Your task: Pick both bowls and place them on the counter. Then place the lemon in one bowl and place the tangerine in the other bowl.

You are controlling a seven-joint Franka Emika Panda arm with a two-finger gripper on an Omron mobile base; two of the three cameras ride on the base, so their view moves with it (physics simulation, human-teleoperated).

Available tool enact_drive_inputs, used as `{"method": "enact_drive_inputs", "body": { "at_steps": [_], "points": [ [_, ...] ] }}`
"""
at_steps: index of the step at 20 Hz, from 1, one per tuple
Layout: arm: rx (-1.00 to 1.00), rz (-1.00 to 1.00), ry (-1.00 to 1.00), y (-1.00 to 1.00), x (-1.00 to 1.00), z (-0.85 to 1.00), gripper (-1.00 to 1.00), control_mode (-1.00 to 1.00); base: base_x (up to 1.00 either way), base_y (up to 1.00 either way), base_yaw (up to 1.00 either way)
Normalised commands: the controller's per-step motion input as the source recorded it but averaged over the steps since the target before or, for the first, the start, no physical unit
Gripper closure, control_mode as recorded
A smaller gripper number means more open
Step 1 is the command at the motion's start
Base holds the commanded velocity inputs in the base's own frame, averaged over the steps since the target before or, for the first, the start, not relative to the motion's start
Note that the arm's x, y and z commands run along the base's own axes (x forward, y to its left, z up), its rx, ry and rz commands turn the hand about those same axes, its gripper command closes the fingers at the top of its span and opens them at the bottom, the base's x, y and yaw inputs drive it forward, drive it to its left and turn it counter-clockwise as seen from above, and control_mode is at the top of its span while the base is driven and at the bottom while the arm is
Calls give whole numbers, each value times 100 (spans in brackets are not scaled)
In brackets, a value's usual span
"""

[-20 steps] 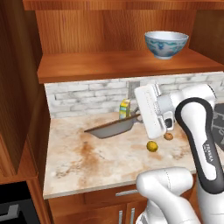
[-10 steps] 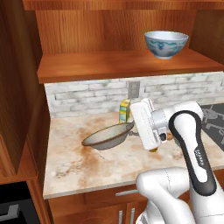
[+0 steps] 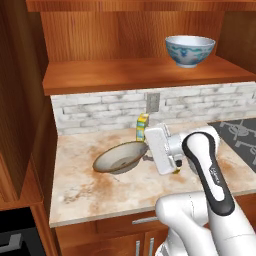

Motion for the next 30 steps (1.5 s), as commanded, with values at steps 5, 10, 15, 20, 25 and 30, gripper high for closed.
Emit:
{"method": "enact_drive_inputs", "body": {
  "at_steps": [5, 10, 15, 20, 25, 30],
  "points": [
    [0, 9, -1, -5, 41, -33, 100, -100, 0, 0, 0],
    [0, 11, -3, 3, 33, -25, 100, -100, 0, 0, 0],
    [0, 14, 0, 7, 29, -20, 100, -100, 0, 0, 0],
    [0, 16, 0, 3, 21, -35, 100, -100, 0, 0, 0],
    [0, 7, 0, 0, 42, -20, 100, -100, 0, 0, 0],
    [2, 0, 0, 3, 37, -9, 100, -100, 0, 0, 0]
  ]
}}
